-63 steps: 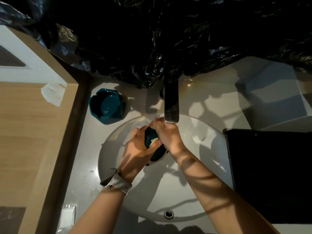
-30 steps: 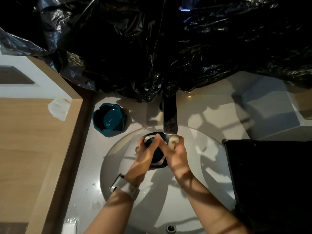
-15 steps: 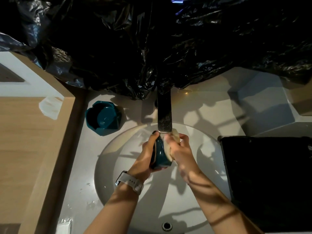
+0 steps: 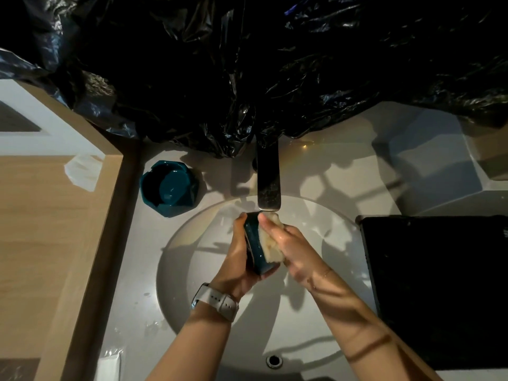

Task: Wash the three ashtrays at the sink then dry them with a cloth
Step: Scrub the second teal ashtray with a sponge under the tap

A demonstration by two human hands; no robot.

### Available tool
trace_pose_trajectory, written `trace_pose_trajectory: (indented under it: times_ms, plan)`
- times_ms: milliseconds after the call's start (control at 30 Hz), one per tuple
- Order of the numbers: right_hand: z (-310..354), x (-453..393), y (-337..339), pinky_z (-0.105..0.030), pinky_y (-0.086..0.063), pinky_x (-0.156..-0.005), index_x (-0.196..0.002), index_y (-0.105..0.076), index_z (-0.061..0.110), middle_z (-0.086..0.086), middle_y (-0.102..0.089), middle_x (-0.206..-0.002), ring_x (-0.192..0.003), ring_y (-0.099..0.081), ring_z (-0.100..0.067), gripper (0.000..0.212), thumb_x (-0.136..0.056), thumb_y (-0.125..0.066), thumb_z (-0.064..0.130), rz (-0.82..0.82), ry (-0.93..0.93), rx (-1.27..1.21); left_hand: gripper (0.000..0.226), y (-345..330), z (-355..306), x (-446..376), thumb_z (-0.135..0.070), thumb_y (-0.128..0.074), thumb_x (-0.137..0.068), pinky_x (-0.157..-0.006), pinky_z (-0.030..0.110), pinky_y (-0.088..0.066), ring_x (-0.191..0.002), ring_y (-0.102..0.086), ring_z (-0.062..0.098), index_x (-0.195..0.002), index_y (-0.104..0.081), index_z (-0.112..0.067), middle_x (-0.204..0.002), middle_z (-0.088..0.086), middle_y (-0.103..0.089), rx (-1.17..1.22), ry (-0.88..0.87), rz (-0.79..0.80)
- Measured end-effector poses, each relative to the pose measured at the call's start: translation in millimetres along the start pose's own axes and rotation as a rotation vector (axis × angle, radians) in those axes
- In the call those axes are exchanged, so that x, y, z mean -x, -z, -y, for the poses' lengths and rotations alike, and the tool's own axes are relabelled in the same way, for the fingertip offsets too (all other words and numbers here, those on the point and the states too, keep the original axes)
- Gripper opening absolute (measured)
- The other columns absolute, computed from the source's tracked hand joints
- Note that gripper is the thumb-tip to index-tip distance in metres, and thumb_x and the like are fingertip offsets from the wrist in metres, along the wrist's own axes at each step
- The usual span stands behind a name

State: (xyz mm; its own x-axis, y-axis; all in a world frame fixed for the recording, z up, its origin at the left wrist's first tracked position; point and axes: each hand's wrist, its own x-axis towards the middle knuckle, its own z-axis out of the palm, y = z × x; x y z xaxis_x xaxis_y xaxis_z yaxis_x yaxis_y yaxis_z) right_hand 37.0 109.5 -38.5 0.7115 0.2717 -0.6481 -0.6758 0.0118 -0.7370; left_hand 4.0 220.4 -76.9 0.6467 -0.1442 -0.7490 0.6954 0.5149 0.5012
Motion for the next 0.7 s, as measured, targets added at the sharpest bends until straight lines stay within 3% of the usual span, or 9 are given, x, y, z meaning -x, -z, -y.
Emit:
trace_pose_trajectory:
  times_ms: [133, 200, 267, 367, 433, 533, 600, 633, 700]
  plan:
    - [-7.6, -0.8, 0.6, -0.03, -0.055, -0.077, -0.099, -0.071, 0.013, -0.009, -0.074, -0.093, -0.091, -0.07, -0.023, 0.027, -0.082, -0.07, 0.034, 0.038, 0.006, 0.017, 0.058, -0.4, -12.1, 0.4, -0.071, -0.041, -0.086, -0.084, 0.037, -0.045, -0.082, -0.062, 0.02, -0.087, -0.071, -0.02, -0.084, 0.007, -0.067, -0.028, 0.032, 0.005]
    - [-7.0, 1.5, 5.0, -0.029, -0.055, -0.071, -0.098, -0.07, 0.014, -0.01, -0.074, -0.092, -0.087, -0.07, -0.023, 0.02, -0.086, -0.068, 0.03, 0.052, -0.006, 0.032, 0.056, -1.3, -17.2, 1.3, -0.069, -0.043, -0.084, -0.081, 0.036, -0.044, -0.081, -0.059, 0.02, -0.089, -0.067, -0.018, -0.083, 0.008, -0.063, -0.094, 0.076, 0.054]
    - [-5.8, 1.4, 5.8, -0.032, -0.055, -0.076, -0.097, -0.07, 0.013, -0.01, -0.074, -0.093, -0.09, -0.071, -0.024, 0.023, -0.088, -0.066, 0.033, 0.014, -0.008, -0.004, 0.06, -2.9, -20.1, 2.6, -0.069, -0.042, -0.087, -0.082, 0.036, -0.047, -0.084, -0.061, 0.022, -0.097, -0.066, -0.014, -0.09, 0.011, -0.065, -0.156, 0.101, 0.063]
    - [0.0, -5.9, -3.3, -0.034, -0.054, -0.079, -0.091, -0.074, 0.016, -0.007, -0.076, -0.087, -0.084, -0.073, -0.022, 0.027, -0.089, -0.063, 0.041, -0.139, -0.018, -0.136, 0.056, -4.1, -17.3, -1.8, -0.065, -0.046, -0.092, -0.08, 0.035, -0.058, -0.095, -0.07, 0.016, -0.12, -0.061, -0.019, -0.11, 0.007, -0.071, -0.212, -0.138, 0.006]
    - [4.8, -17.0, -9.4, -0.033, -0.054, -0.074, -0.083, -0.073, 0.018, -0.004, -0.075, -0.078, -0.078, -0.072, -0.02, 0.025, -0.09, -0.063, 0.039, -0.205, -0.115, -0.228, 0.067, 1.0, -12.4, -8.3, -0.067, -0.06, -0.084, -0.099, 0.038, -0.053, -0.117, -0.062, 0.014, -0.135, -0.048, -0.027, -0.131, 0.003, -0.061, -0.297, -0.335, -0.059]
    - [5.7, -34.4, -16.7, -0.035, -0.053, -0.082, -0.094, -0.069, 0.014, -0.009, -0.072, -0.087, -0.09, -0.068, -0.027, 0.018, -0.09, -0.06, 0.03, -0.167, -0.159, -0.238, 0.055, 3.9, -9.9, -16.4, -0.06, -0.061, -0.082, -0.107, 0.035, -0.046, -0.119, -0.059, 0.009, -0.128, -0.055, -0.029, -0.124, -0.007, -0.064, -0.35, -0.484, -0.153]
    - [0.5, -38.6, -26.5, -0.031, -0.051, -0.078, -0.097, -0.065, 0.012, -0.011, -0.067, -0.094, -0.088, -0.064, -0.026, 0.02, -0.094, -0.054, 0.029, -0.145, -0.099, -0.093, 0.066, 0.1, -13.1, -16.4, -0.068, -0.053, -0.078, -0.1, 0.043, -0.051, -0.116, -0.061, 0.022, -0.126, -0.057, -0.023, -0.123, 0.006, -0.064, -0.255, -0.402, -0.239]
    - [-1.6, -35.8, -33.7, -0.029, -0.051, -0.075, -0.095, -0.064, 0.015, -0.008, -0.067, -0.094, -0.084, -0.064, -0.022, 0.023, -0.095, -0.052, 0.034, -0.162, -0.045, -0.002, 0.065, -2.6, -16.0, -14.4, -0.069, -0.047, -0.081, -0.089, 0.044, -0.056, -0.109, -0.065, 0.027, -0.121, -0.061, -0.019, -0.115, 0.011, -0.067, -0.165, -0.327, -0.255]
    - [-12.3, -27.9, -44.5, -0.033, -0.056, -0.075, -0.087, -0.065, 0.024, 0.001, -0.069, -0.086, -0.083, -0.067, -0.018, 0.024, -0.092, -0.056, 0.046, -0.278, 0.117, 0.188, 0.058, -0.5, -20.1, -11.9, -0.06, -0.032, -0.096, -0.072, 0.037, -0.056, -0.089, -0.066, 0.029, -0.101, -0.065, -0.013, -0.092, 0.014, -0.069, 0.001, -0.181, -0.162]
